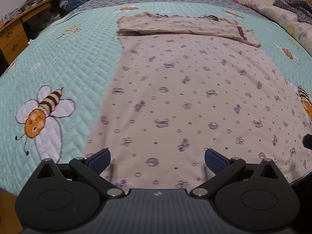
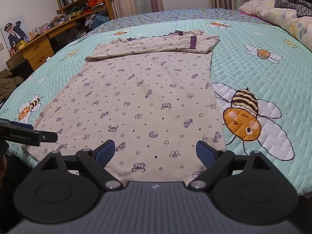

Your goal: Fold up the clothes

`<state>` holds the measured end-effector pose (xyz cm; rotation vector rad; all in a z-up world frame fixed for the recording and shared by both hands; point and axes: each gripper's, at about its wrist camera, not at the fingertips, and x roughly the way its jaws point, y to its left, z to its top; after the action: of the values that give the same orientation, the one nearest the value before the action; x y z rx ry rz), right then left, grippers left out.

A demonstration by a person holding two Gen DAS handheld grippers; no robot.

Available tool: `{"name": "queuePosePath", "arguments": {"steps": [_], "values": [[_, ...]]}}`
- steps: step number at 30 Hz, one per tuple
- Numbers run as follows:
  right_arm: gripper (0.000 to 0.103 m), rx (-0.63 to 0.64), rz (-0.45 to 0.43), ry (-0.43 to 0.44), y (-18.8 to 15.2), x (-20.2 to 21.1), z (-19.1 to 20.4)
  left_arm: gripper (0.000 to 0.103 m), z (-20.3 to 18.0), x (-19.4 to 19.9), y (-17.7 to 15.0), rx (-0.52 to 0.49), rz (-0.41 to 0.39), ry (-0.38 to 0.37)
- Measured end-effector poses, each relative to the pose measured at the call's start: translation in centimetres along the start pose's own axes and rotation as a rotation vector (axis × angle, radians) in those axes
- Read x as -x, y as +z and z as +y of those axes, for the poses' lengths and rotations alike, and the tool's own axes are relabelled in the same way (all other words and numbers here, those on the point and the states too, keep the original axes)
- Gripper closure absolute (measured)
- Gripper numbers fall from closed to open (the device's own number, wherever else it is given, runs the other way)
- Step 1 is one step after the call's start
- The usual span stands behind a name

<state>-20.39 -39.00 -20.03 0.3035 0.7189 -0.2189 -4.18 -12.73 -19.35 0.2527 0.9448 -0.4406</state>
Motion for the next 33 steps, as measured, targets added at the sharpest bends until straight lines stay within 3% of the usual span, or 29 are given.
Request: {"name": "queuePosePath", "arguments": {"steps": [6, 9, 13, 17, 20, 24, 29, 33], "values": [[0.012, -0.029, -0.003, 0.041, -0.5, 1.2, -2.8, 0.001, 6.3, 0.8, -1.3, 0.138, -0.017, -0.065], [0.013, -0.078, 0.005, 0.109, -0.8, 1.8, -5.3, 0.001, 9.9, 1.0, -1.8, 0.223, -0.021, -0.097], [0.013, -0.242, 0.006, 0.23, -1.3, 1.6, -9.7, 0.001, 14.3, -0.1, -1.9, 0.394, 0.025, -0.178], [0.013, -0.463, 0.038, 0.326, -2.1, 0.2, -13.7, 0.001, 14.2, -1.2, -1.6, 0.427, 0.054, -0.267], [0.02, -0.569, 0.027, 0.38, -2.8, -0.4, -15.4, 0.001, 13.9, -2.0, -1.4, 0.457, 0.082, -0.35], [0.03, -0.602, 0.048, 0.417, -3.1, -1.1, -15.7, 0.001, 14.2, -2.9, -1.5, 0.51, 0.1, -0.425], [0.031, -0.637, 0.078, 0.445, -3.2, -1.8, -16.2, 0.001, 15.6, -3.4, -2.2, 0.571, 0.12, -0.538], [0.036, -0.68, 0.109, 0.476, -3.4, -2.2, -16.9, 0.001, 15.6, -4.0, -2.4, 0.558, 0.137, -0.586]]}}
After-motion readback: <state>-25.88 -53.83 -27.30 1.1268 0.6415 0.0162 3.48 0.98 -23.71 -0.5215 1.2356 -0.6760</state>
